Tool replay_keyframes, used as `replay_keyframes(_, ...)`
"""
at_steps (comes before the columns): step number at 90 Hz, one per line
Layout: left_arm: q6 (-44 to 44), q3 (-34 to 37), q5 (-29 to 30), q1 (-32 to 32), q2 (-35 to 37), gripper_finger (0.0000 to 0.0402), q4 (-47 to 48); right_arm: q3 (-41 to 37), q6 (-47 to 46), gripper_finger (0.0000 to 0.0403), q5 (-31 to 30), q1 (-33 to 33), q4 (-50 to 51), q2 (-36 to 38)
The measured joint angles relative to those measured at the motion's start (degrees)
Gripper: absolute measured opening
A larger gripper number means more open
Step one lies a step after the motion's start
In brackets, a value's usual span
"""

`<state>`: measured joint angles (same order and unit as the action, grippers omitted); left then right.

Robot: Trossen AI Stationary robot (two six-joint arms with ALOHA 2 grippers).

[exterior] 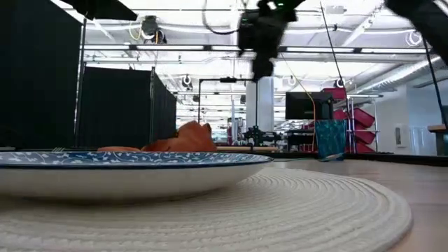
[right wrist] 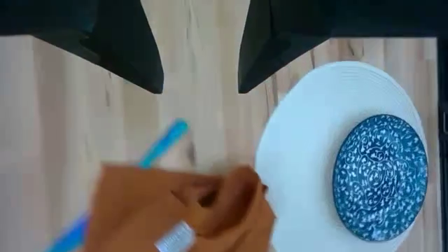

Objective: Set table place
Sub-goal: Fold the orange table napkin

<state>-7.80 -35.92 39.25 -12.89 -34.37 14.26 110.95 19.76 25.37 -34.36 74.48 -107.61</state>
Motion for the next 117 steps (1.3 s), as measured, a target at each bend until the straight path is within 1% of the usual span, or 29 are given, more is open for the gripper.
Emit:
replay_keyframes(8, 1.49, 0.00, -0.73, -0.02, -0.36, 0.0000, 0.55, -12.29, -3.58, 0.0163, 0.26, -2.70, -10.82, 9.83)
replay_keyframes(15, 3.07, 0.00, -1.47, -0.02, -0.93, 0.0000, 0.81, -25.46, -10.18, 0.0161, 0.46, -3.90, -26.95, 18.20)
replay_keyframes(23, 4.55, 0.00, -1.93, 0.00, -2.28, 0.0000, 0.30, -41.83, -21.56, 0.0160, 1.35, -3.61, -49.19, 26.02)
replay_keyframes(29, 5.62, 0.00, -2.02, 0.16, -3.69, 0.0000, -1.76, -52.38, -29.72, 0.0160, 2.75, -2.49, -63.49, 29.68)
replay_keyframes(33, 6.00, 0.00, -2.02, 0.76, -5.61, 0.0000, -4.30, -58.09, -33.47, 0.0160, 4.07, -1.66, -70.81, 31.14)
replay_keyframes(40, 6.07, -0.02, -2.04, 3.32, -10.61, 0.0000, -10.86, -65.35, -37.89, 0.0160, 4.69, -0.22, -79.38, 32.99)
replay_keyframes(45, 7.53, -0.12, -2.56, 6.10, -14.63, 0.0000, -15.12, -68.44, -39.51, 0.0160, 4.58, 0.69, -83.99, 33.96)
replay_keyframes(49, 11.14, -0.99, -3.73, 9.35, -18.08, 0.0000, -16.35, -69.94, -40.30, 0.0160, 3.90, 1.40, -85.65, 34.37)
replay_keyframes(53, 18.02, -3.08, -4.91, 13.63, -21.61, 0.0000, -16.55, -70.87, -40.55, 0.0160, 2.95, 2.27, -85.87, 34.53)
replay_keyframes(57, 22.48, -5.46, -10.39, 18.23, -24.69, 0.0000, -16.35, -71.26, -40.18, 0.0160, 2.31, 3.32, -85.59, 34.53)
replay_keyframes(62, 24.29, -8.05, -19.51, 23.58, -28.58, 0.0000, -14.61, -71.44, -38.84, 0.0160, 1.90, 4.80, -85.69, 34.55)
replay_keyframes(68, 25.52, -11.27, -26.52, 28.46, -34.08, 0.0000, -14.14, -71.42, -36.42, 0.0160, 1.64, 6.34, -85.98, 34.57)
replay_keyframes(81, 26.46, -19.71, -35.34, 35.44, -45.55, 0.0000, -9.78, -71.42, -32.38, 0.0160, 1.46, 8.52, -85.29, 34.57)
replay_keyframes(89, 26.46, -25.38, -38.54, 37.32, -52.37, 0.0000, -4.70, -71.42, -30.48, 0.0160, 1.30, 9.27, -83.70, 34.78)
replay_keyframes(96, 25.22, -29.80, -40.82, 37.69, -57.75, 0.0000, 0.00, -71.42, -28.13, 0.0160, -0.13, 9.57, -82.34, 36.09)
replay_keyframes(106, 21.57, -35.72, -41.34, 37.69, -63.79, 0.0000, 4.95, -71.42, -23.83, 0.0160, -3.82, 8.02, -77.09, 40.17)
replay_keyframes(117, 17.67, -40.46, -41.10, 37.73, -69.50, 0.0000, 7.67, -71.42, -22.31, 0.0160, -4.42, 6.07, -72.37, 45.96)
